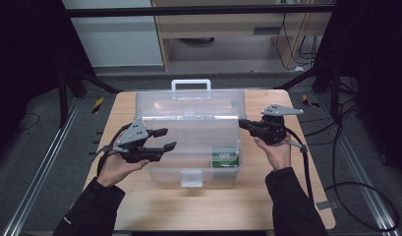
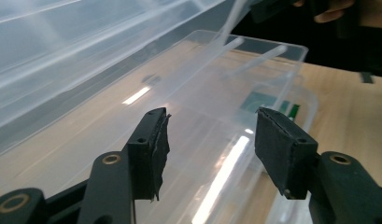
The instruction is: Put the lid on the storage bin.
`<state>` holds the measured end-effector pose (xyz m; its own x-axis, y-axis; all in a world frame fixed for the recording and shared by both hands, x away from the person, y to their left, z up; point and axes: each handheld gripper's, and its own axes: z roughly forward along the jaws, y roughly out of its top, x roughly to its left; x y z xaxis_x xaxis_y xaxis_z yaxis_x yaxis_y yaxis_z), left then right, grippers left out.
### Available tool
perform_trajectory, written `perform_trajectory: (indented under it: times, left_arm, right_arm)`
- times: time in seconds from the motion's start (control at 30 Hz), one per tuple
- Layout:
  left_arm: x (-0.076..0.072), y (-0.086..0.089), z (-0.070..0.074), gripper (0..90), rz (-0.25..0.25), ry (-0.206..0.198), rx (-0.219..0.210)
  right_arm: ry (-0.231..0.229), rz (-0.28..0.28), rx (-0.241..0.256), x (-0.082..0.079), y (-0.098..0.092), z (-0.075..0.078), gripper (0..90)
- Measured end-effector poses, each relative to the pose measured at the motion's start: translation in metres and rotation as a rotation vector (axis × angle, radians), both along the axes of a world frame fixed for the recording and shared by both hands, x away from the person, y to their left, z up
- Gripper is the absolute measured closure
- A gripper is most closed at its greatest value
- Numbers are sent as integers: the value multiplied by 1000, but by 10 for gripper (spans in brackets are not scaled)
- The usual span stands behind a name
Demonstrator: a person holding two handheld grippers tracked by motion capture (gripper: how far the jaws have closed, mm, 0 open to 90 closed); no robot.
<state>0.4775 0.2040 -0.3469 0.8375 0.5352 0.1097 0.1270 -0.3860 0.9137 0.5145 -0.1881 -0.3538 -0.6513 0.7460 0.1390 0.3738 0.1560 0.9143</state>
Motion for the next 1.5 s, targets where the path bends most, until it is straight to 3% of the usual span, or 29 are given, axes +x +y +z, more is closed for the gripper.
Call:
perform_trajectory:
  times: [0.07, 0.2, 0.43, 0.8, 0.93, 1.23, 1.5]
  left_arm:
    - [-1, 5, -1, 439, 31, -9, 18]
    - [-5, 16, -3, 477, 89, -1, -14]
    - [-7, 26, -8, 527, 138, 10, -30]
    - [-11, 46, -11, 740, 250, 10, -37]
    - [-10, 54, -12, 820, 293, 18, -59]
    - [-8, 58, -15, 875, 333, 23, -44]
    - [-5, 61, -23, 889, 354, 45, -41]
  right_arm:
    - [2, 0, 0, -1, 0, -1, 900]
    - [3, 7, -12, -4, 0, -3, 900]
    - [7, 13, -29, -7, 0, -6, 900]
    - [4, 23, -33, -10, 0, -9, 900]
    - [8, 24, -35, -11, 0, -10, 900]
    - [20, 30, -48, -13, 0, -11, 900]
    - [28, 33, -92, -17, 1, -13, 900]
